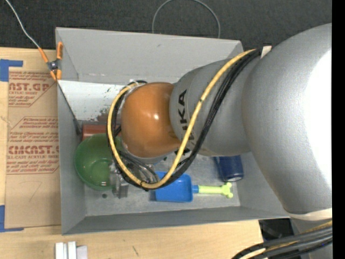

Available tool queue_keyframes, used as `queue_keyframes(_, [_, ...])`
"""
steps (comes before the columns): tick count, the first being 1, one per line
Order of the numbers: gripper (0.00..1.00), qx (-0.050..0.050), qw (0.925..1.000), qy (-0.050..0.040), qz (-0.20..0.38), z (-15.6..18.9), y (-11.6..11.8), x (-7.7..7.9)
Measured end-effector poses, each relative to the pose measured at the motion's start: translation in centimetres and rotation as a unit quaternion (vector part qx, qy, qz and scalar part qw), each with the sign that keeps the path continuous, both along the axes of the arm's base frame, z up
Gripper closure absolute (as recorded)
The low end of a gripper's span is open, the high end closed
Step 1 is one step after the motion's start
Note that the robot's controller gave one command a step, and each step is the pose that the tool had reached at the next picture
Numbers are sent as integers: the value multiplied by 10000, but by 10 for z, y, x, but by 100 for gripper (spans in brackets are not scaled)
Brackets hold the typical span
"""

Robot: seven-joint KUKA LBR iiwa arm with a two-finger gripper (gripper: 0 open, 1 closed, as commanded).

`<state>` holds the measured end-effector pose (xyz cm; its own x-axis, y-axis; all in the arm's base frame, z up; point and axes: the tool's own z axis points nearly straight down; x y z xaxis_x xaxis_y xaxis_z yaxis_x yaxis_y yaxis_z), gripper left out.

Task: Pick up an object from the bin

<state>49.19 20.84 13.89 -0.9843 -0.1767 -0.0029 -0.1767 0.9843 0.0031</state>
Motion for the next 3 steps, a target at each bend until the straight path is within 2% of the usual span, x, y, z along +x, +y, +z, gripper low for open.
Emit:
queue_keyframes(1, [0,27,9998,-48,-169,33,5,-2])
queue_keyframes(2, [0,27,9998,-48,-170,33,5,-2])
queue_keyframes(3, [0,39,10000,-69,35,-62,7,0])
